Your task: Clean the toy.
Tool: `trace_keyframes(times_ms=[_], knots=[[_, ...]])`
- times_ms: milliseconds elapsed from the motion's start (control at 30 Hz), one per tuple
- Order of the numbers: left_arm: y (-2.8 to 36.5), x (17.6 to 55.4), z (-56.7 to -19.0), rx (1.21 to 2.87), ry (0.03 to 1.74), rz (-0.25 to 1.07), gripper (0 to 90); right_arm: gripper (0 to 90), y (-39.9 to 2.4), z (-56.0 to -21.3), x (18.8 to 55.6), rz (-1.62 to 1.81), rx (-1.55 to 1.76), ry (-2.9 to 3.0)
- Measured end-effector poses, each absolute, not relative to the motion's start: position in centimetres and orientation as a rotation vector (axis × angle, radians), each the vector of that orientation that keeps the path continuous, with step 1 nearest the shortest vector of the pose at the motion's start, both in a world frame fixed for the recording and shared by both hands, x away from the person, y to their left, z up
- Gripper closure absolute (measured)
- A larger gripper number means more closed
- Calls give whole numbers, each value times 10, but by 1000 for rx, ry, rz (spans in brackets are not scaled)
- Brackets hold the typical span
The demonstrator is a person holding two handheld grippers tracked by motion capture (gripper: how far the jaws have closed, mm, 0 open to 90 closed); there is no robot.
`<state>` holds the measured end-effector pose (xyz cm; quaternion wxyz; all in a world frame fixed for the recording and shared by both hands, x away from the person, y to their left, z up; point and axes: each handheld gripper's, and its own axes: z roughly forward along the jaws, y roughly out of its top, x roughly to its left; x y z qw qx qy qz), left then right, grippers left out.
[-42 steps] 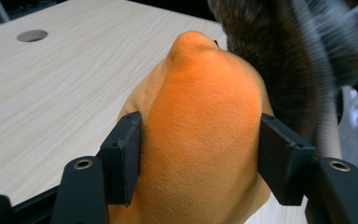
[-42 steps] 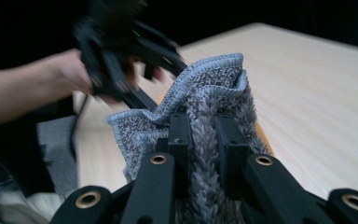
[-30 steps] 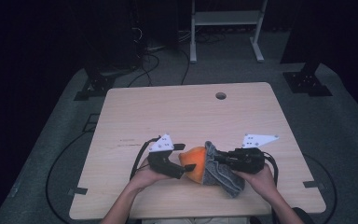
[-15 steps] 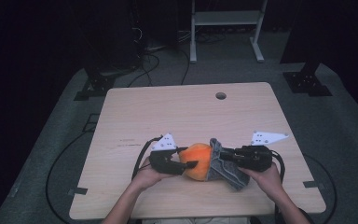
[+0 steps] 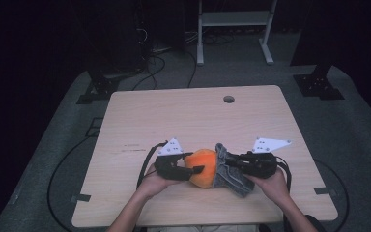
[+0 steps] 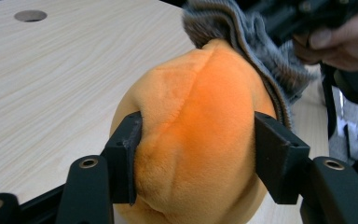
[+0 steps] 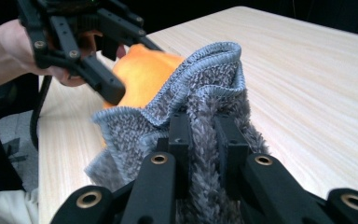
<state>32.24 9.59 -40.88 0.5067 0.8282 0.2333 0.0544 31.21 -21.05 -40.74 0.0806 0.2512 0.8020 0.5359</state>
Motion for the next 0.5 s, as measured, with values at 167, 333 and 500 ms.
trace_keyframes(times_ms=[167,333,500], knots=[[82,317,-410,2004,542,160,387,785,-203,-394,301,1686,667,2384],[85,312,-407,2042,354,44,260,786,-197,-393,309,1616,660,2412],[79,320,-417,2093,429,164,122,786,-220,-408,319,1644,796,2375]])
